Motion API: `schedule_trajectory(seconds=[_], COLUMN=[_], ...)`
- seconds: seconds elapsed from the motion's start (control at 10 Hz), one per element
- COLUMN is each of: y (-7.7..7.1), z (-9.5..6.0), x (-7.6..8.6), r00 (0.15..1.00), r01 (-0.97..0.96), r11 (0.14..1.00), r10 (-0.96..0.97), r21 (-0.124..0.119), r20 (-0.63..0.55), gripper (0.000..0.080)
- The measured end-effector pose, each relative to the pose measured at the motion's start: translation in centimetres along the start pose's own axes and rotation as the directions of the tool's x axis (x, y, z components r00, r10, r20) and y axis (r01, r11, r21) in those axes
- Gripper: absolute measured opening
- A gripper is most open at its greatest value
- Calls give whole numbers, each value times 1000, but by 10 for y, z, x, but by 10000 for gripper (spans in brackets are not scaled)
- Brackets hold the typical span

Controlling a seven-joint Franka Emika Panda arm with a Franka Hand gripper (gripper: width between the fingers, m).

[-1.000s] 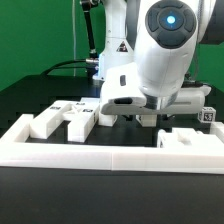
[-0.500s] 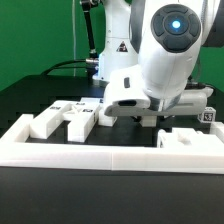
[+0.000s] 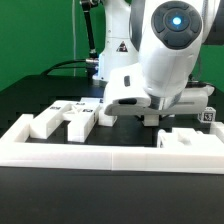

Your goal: Assemble chair

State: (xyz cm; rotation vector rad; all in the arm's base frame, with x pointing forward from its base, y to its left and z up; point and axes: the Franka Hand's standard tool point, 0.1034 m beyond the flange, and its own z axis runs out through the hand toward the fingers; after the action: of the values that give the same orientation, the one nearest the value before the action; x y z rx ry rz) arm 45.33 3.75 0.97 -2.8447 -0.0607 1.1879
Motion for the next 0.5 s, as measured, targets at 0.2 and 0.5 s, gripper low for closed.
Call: schedule_trajectory(seconds=[0.2,0.5], y=[-14,-24], z=[-29,-92], x=[-5,-4], r00=[1000,998], r01=[-3,-7], r11=[1000,1000], r10=[3,8], r21=[-6,16], r20=[1,-58], gripper=[288,289])
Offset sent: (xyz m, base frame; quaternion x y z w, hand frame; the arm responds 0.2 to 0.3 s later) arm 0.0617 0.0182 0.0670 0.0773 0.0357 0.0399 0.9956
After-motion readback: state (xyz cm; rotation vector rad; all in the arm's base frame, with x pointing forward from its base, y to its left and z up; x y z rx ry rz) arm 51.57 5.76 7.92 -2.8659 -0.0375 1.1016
